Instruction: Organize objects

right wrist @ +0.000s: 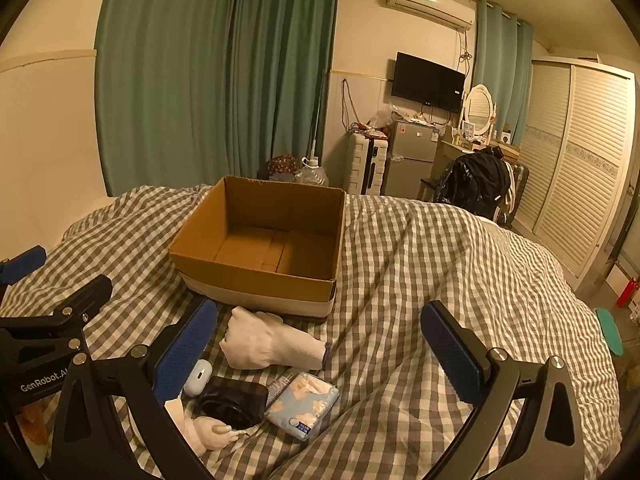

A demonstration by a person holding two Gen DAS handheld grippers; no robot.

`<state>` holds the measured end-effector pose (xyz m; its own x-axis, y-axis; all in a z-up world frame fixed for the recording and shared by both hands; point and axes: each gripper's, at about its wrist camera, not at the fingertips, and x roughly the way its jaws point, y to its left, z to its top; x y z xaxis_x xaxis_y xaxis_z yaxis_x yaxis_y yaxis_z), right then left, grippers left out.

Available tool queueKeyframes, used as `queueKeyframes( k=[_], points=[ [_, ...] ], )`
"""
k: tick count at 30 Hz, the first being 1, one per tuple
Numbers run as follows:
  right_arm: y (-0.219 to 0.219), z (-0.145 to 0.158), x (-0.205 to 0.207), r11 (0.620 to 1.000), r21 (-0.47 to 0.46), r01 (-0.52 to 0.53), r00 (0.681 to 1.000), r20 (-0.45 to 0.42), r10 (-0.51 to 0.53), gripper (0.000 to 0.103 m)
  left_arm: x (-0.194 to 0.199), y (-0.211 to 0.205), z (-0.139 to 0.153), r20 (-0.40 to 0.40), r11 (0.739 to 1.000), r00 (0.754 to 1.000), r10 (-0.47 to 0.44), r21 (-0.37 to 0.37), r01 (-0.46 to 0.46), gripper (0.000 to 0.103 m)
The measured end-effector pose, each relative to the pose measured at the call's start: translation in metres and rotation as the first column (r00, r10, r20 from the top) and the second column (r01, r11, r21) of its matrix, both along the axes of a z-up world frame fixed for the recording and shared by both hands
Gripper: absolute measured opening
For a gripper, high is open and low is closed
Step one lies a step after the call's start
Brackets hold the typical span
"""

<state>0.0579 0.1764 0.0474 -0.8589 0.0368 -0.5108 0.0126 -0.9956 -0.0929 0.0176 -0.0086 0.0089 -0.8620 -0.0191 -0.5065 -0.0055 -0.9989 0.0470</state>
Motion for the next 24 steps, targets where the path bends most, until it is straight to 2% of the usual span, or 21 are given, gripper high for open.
queueKeyframes(
  k=[8, 14, 18, 24],
  points=[
    [0.009, 0.007, 0.017, 1.000, -0.027, 0.012, 1.000, 0.007, -0.012, 0.102, 0.011, 0.004, -0.003, 0.041, 1.000, 0.999, 0.000, -0.025, 0.001, 0.103],
    [0.013, 0.012, 0.028, 1.000, -0.013, 0.028, 1.000, 0.000, -0.028, 0.102, 0.021, 0.007, -0.011, 0.070, 0.999, 0.997, -0.026, -0.025, 0.028, 0.103],
    [0.014, 0.002, 0.026, 0.999, 0.001, 0.036, 0.999, 0.034, -0.036, 0.102, 0.024, 0.009, -0.026, 0.120, 0.998, 0.992, -0.048, -0.025, 0.052, 0.103],
    [0.019, -0.028, 0.015, 0.999, 0.004, 0.040, 0.992, 0.123, -0.040, 0.102, 0.023, 0.021, -0.053, 0.189, 0.992, 0.975, -0.121, -0.011, 0.125, 0.103]
  ],
)
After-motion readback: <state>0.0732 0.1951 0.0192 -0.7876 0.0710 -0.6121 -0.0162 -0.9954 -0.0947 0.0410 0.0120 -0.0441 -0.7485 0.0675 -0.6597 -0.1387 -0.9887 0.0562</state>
